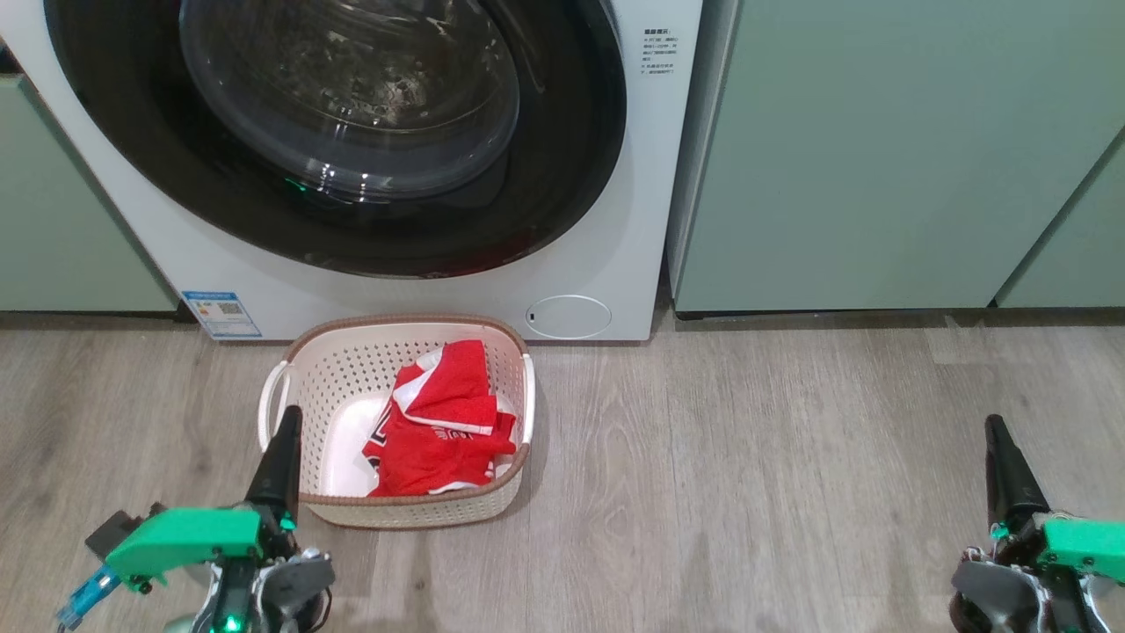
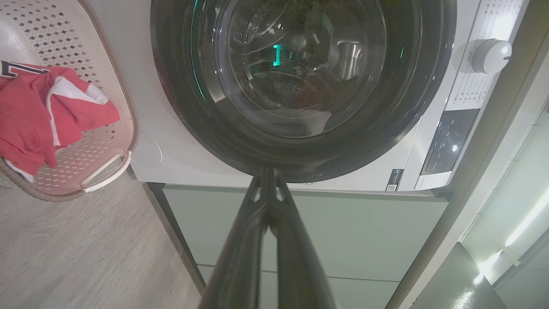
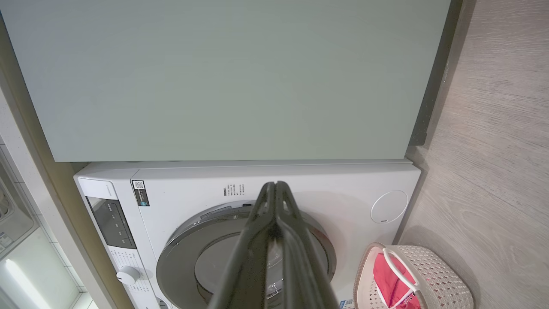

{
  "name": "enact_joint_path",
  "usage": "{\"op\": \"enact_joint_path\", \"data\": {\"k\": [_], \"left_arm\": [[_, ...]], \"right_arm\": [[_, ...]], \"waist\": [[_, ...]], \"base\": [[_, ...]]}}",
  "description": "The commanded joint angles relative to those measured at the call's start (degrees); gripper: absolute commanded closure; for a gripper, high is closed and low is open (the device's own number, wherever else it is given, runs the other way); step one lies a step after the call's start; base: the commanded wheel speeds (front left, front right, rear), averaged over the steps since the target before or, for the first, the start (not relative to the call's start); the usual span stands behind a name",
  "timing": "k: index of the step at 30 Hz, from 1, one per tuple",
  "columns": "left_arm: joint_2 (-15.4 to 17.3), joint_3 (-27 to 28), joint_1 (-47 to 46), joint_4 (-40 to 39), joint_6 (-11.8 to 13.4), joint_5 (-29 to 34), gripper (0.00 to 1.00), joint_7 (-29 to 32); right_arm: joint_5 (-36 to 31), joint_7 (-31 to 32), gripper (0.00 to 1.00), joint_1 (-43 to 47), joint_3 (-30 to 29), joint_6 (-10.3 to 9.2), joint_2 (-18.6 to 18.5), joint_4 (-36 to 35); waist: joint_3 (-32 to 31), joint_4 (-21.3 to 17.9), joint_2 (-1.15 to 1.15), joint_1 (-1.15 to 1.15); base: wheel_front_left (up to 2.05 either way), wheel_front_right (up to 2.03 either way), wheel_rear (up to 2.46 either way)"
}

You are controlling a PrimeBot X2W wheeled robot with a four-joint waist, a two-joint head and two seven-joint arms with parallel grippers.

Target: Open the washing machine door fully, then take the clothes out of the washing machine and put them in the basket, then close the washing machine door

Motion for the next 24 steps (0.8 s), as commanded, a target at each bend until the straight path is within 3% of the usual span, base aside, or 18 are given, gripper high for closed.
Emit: {"op": "enact_joint_path", "data": {"k": [1, 24], "left_arm": [[0.30, 1.64, -3.09, -2.00, 0.04, -0.23, 1.00, 0.35], [0.30, 1.63, -3.09, -2.00, 0.04, -0.23, 1.00, 0.35]], "right_arm": [[0.35, 0.34, 1.00, -2.63, 1.12, -0.03, -0.27, -2.37], [0.35, 0.34, 1.00, -2.63, 1.12, -0.03, -0.27, -2.37]], "waist": [[0.00, 0.00, 0.00, 0.00], [0.00, 0.00, 0.00, 0.00]], "base": [[0.00, 0.00, 0.00], [0.00, 0.00, 0.00]]}}
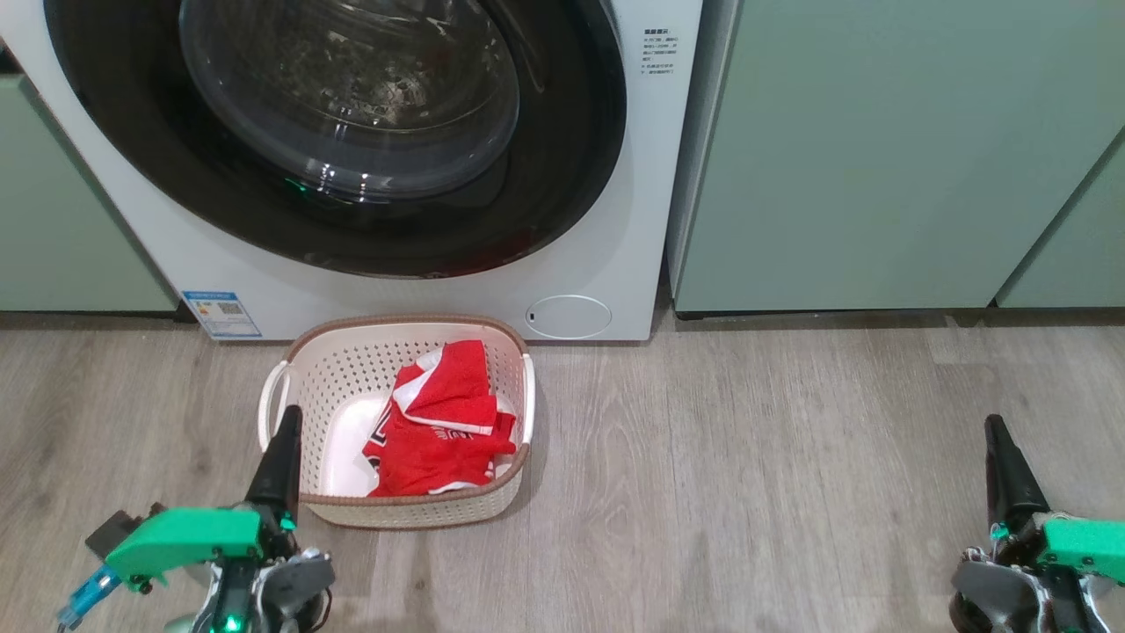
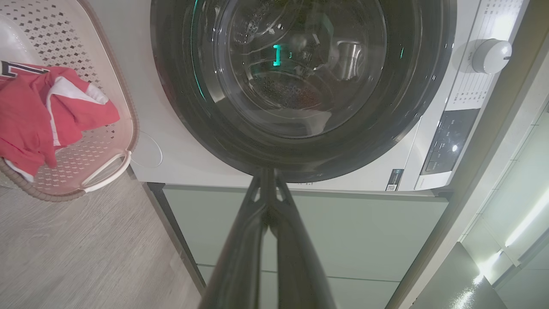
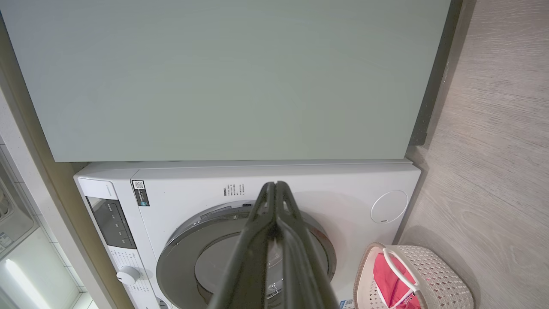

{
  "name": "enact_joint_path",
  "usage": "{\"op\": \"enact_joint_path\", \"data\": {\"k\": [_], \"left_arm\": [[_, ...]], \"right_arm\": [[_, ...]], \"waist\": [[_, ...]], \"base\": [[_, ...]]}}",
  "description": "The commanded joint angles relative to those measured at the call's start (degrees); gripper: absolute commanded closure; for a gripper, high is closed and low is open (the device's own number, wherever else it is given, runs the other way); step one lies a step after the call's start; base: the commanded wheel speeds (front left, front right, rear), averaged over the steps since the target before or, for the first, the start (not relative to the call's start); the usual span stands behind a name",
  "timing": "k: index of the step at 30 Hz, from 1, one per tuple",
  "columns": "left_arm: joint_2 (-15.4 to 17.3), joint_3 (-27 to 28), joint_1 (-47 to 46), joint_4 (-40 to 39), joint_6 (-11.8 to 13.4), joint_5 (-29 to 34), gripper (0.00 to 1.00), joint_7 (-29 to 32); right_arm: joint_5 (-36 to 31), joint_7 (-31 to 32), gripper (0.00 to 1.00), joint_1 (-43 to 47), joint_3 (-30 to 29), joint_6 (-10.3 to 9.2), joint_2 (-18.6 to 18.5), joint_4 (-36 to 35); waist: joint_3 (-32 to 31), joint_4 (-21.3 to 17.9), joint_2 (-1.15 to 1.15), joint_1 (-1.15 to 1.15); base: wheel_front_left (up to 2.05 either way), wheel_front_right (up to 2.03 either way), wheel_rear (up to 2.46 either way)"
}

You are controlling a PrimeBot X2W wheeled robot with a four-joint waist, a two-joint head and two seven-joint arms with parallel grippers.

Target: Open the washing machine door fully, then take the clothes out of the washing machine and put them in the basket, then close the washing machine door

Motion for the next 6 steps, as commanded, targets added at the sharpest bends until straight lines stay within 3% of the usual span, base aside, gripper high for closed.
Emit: {"op": "enact_joint_path", "data": {"k": [1, 6], "left_arm": [[0.30, 1.64, -3.09, -1.99, 0.04, -0.23, 1.00, 0.35], [0.30, 1.64, -3.09, -1.99, 0.04, -0.23, 1.00, 0.35]], "right_arm": [[0.35, 0.34, 1.00, -2.63, 1.12, -0.03, -0.28, -2.37], [0.35, 0.34, 1.00, -2.63, 1.12, -0.03, -0.28, -2.37]], "waist": [[0.00, 0.00, 0.00, 0.00], [0.00, 0.00, 0.00, 0.00]], "base": [[0.00, 0.00, 0.00], [0.00, 0.00, 0.00]]}}
